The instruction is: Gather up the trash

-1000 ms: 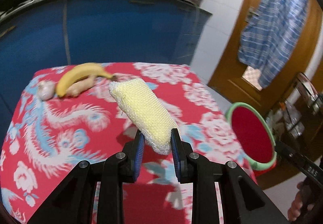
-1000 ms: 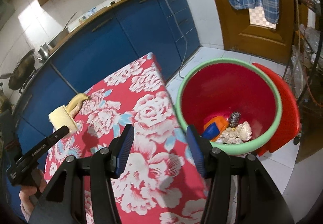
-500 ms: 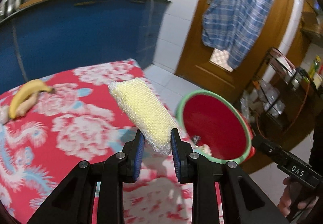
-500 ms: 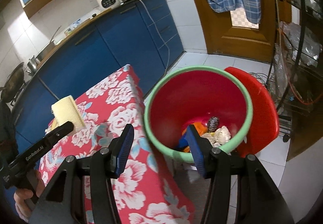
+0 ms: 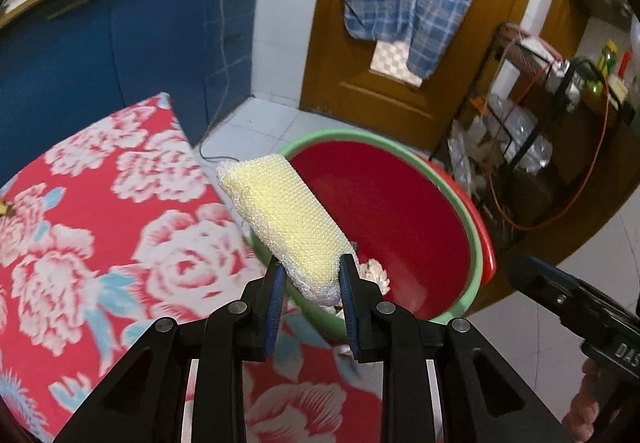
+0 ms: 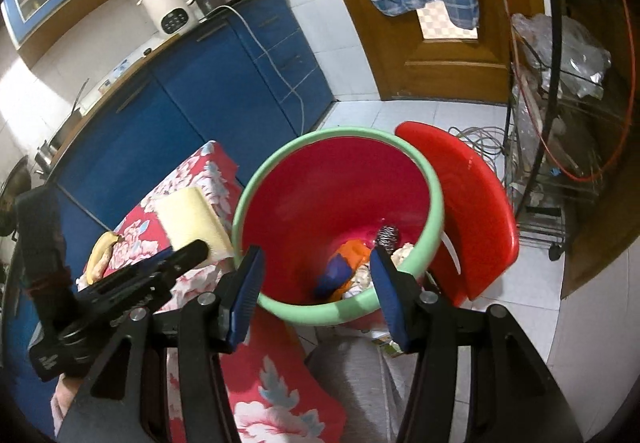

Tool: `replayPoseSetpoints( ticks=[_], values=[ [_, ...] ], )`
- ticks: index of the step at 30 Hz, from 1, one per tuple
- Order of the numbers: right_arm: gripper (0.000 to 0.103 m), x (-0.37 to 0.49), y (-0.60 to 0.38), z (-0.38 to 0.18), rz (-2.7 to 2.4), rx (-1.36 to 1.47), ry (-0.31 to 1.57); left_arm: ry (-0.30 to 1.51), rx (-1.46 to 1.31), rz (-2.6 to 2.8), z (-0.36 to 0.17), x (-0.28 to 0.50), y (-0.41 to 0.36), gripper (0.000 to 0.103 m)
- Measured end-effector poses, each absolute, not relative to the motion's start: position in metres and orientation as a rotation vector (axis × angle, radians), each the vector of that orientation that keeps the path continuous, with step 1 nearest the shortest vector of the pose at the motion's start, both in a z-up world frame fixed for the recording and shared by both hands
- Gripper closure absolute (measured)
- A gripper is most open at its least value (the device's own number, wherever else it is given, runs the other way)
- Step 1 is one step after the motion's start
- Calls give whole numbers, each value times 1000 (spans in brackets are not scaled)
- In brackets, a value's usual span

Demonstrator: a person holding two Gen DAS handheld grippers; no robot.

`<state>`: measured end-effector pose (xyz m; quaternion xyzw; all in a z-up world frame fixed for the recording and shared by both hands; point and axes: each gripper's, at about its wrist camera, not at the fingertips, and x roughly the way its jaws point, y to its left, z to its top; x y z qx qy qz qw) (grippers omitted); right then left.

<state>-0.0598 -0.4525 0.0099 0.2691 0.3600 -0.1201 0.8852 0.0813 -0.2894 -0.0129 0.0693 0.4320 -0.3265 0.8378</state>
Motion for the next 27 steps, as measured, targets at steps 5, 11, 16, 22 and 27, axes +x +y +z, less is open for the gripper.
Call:
replayPoseSetpoints(
  ticks=[5,11,16,22,27],
  values=[
    [46,-63,-465,3,-261,584,753,947,175,-695,-22,85,-306,65],
    [46,-65,-473,-3,-276,605,755,944,160,-664,-21,85,-307,47],
    [46,-67,-469,-1,-269,607,747,947,144,-649,-17,82,-299,47],
    [44,-67,-454,11,-252,563,723,929,115,-623,-6,74,-276,47],
    [44,-67,-435,19,-222,535,715,908,86,-571,5,67,-249,40]
  ],
)
